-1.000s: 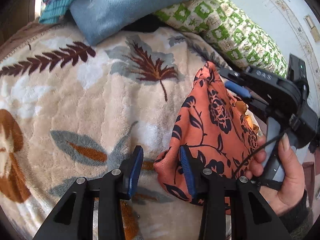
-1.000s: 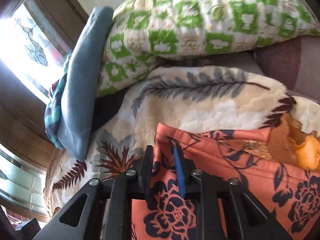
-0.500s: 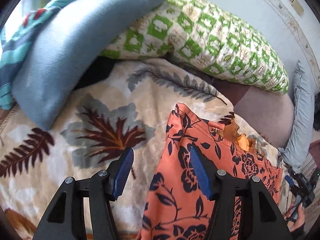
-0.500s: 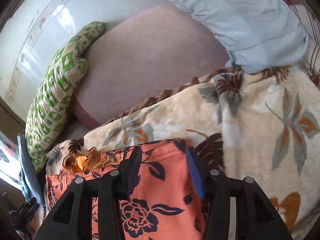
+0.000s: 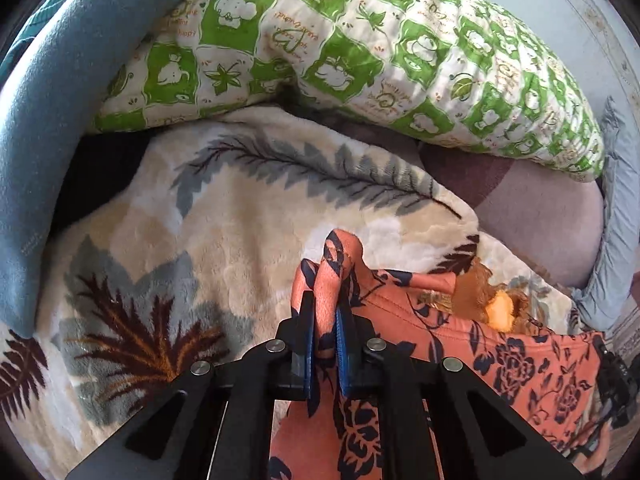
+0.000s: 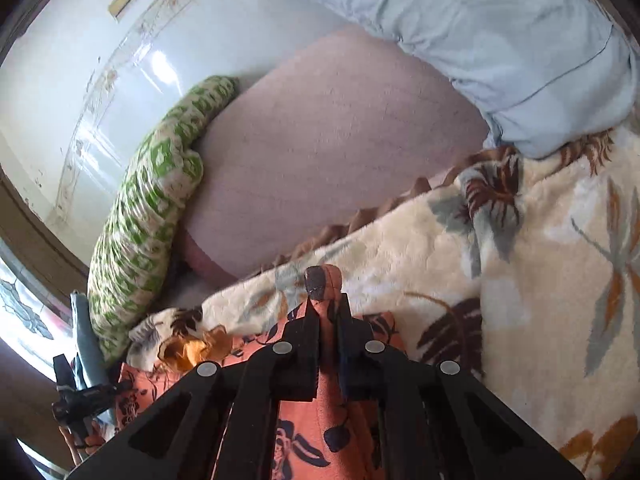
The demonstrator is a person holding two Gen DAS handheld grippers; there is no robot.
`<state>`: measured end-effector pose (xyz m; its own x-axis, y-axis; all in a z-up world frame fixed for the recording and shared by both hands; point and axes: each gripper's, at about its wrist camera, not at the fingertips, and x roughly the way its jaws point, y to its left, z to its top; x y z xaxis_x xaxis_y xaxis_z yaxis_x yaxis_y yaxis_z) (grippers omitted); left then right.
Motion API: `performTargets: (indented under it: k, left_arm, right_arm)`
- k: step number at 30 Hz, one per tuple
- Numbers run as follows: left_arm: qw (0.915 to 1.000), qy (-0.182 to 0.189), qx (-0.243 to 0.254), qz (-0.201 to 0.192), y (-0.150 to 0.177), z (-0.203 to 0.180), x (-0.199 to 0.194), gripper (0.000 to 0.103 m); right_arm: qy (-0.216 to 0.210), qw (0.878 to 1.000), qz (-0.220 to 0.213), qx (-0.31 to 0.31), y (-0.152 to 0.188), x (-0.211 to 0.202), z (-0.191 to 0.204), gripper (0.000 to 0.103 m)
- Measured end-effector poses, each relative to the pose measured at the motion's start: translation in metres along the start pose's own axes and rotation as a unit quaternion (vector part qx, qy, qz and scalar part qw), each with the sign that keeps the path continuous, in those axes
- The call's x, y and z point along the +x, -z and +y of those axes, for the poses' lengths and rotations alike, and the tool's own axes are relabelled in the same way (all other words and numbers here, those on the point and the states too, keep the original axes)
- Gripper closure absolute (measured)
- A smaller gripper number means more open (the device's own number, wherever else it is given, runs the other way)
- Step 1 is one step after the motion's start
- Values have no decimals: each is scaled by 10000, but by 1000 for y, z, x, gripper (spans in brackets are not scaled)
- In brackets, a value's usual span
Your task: Fold small clothes
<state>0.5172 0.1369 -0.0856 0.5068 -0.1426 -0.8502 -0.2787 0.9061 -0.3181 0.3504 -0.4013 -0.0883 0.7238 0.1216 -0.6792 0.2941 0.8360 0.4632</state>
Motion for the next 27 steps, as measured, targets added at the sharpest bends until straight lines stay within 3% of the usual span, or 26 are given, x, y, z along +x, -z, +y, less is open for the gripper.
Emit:
performTargets:
  k: [3,5,8,11,14,16,18,22,25,27]
  left_arm:
    - [9991,-397,-67,112,2,-2,23,94]
    - [9987,-497,-87,-17,5,-4,26,92]
    - [9990,-409,-165,14,5,-5,18,92]
    - [9995,-6,-321,-43,9,3,-9,92]
    - [9976,491,-349,-334,32,7,-49,88]
    - [9951,827,-353,-419,56,4,-62,68]
    - [9944,943,-242,-412,81,-1,-64,63]
    - [9992,338,227,8,114,-19,-35,63]
    - [9976,-132,661,-158,119,-36,-34,63]
    - [9984,-85,558,45,114,-39,-39,64]
  right_arm:
    - [445,9982,406,21,6,28,-13,97]
    - [734,9951,656,76,13,44,-22,96]
    - [869,9936,720,-5,17,43,-19,80]
    - [571,9973,446,-122,15,9,-9,79]
    - [-100,9994,308,-158,24,-31,-1,78]
    - [-357,9985,363,-199,41,-46,3,70]
    - [-369,9981,463,-155,60,-50,-1,69]
    - [128,9970,767,25,94,-33,-26,72]
    - [305,9972,645,-206,99,-35,-22,72]
    - [545,9949,738,-414,95,-37,-9,72]
